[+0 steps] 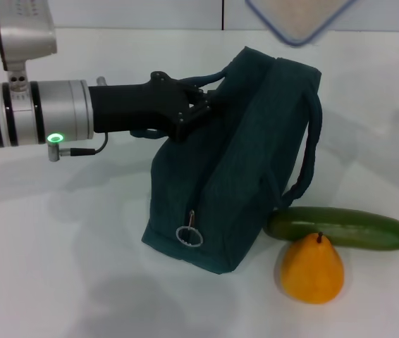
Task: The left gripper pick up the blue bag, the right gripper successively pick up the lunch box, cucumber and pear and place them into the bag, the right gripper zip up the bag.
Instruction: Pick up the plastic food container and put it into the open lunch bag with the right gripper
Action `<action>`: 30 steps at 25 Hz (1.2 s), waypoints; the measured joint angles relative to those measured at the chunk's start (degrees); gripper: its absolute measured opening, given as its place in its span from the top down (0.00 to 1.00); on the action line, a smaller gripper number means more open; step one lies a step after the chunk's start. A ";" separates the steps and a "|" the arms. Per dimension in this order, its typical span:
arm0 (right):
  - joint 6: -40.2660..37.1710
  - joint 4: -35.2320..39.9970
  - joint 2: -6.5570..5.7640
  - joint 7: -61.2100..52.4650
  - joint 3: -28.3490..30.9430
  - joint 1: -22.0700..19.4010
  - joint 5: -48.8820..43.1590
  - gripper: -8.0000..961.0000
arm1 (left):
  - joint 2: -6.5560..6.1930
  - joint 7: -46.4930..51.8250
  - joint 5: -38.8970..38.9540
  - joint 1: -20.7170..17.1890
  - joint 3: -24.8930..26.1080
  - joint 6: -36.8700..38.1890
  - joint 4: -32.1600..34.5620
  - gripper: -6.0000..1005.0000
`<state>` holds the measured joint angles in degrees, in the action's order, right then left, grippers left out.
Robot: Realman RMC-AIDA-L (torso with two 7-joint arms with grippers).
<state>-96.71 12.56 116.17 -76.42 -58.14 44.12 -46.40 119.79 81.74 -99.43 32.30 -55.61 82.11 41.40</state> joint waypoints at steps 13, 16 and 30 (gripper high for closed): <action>5.91 0.27 0.01 -1.19 -11.38 0.01 0.02 0.89 | 0.05 -1.49 1.30 0.62 -1.13 -0.56 -0.30 0.95; 4.73 1.29 0.01 -1.19 -12.67 -3.04 0.02 0.89 | 0.04 -1.94 1.39 0.28 -1.10 -2.16 -0.31 0.95; 1.93 4.69 -0.96 -1.55 -15.46 -14.47 -1.54 0.89 | 0.00 -2.85 2.44 0.22 -1.01 -3.73 -0.82 0.95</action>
<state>-94.78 17.24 115.22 -77.97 -73.60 29.65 -47.93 119.79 78.89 -96.99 32.51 -56.62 78.38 40.57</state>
